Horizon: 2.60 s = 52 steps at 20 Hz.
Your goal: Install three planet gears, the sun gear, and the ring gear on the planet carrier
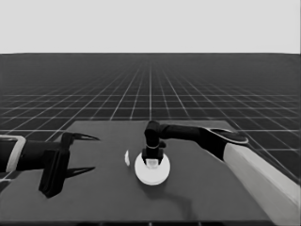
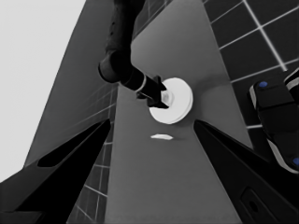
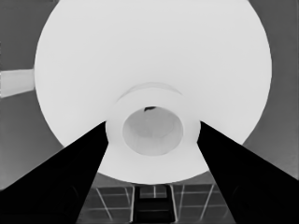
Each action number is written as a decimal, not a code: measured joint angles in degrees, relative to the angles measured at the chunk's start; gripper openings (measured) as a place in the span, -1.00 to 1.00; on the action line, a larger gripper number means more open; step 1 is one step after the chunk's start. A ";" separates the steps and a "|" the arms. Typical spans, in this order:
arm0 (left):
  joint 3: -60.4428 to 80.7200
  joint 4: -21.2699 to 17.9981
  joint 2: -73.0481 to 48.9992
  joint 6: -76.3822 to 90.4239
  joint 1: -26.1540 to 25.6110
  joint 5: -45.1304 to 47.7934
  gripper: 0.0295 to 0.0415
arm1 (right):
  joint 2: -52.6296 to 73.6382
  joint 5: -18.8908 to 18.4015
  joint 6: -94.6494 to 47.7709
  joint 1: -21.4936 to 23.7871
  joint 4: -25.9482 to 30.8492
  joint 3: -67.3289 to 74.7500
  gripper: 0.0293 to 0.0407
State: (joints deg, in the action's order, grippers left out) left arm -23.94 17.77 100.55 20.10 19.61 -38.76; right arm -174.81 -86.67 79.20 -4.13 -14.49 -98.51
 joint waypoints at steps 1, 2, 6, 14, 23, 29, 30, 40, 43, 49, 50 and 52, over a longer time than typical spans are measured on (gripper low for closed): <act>0.00 0.00 0.00 0.00 0.00 0.00 0.49 | 0.00 -0.01 0.49 -0.01 0.00 -0.01 -0.03; 0.00 0.00 0.00 0.00 0.00 0.00 0.49 | 0.00 -0.02 0.98 -0.01 0.00 -0.01 -0.03; 0.00 0.00 0.00 0.00 0.00 0.00 0.49 | -0.01 -0.01 2.97 -0.04 -0.01 -0.02 -0.03; 0.00 0.00 0.00 0.00 0.00 0.00 0.49 | 0.07 -0.07 6.98 -0.08 0.04 -0.04 -0.03; 0.00 0.00 0.00 0.00 0.00 0.00 0.49 | 0.02 -0.06 11.47 -0.13 0.05 0.00 -0.03; 0.00 0.00 0.00 0.00 0.00 0.00 0.49 | 0.01 0.04 14.48 -0.44 0.05 -0.03 -0.03; 0.00 0.00 0.00 0.00 0.00 0.00 0.49 | 0.01 0.04 14.97 -0.43 0.05 -0.03 -0.03; 0.00 0.00 0.00 0.00 0.00 0.00 0.49 | 0.05 0.03 19.97 -0.48 0.05 -0.05 -0.03; 0.00 0.00 0.00 0.00 0.00 0.00 0.49 | 0.03 0.04 21.48 -0.51 0.04 -0.05 -0.03; 0.00 0.00 0.00 0.00 0.00 0.00 0.49 | 0.02 0.05 24.48 -0.56 0.03 -0.06 -0.03; 0.00 0.00 0.00 0.00 0.00 0.00 0.49 | 0.03 0.04 24.98 -0.60 0.03 -0.06 -0.03; 0.00 0.00 0.00 0.00 0.00 0.00 0.49 | 0.03 0.03 25.98 -0.60 0.03 -0.06 -0.03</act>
State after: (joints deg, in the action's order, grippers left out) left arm -23.94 17.77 100.55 20.10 19.61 -38.76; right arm -174.78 -86.64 105.18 -4.74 -14.46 -98.57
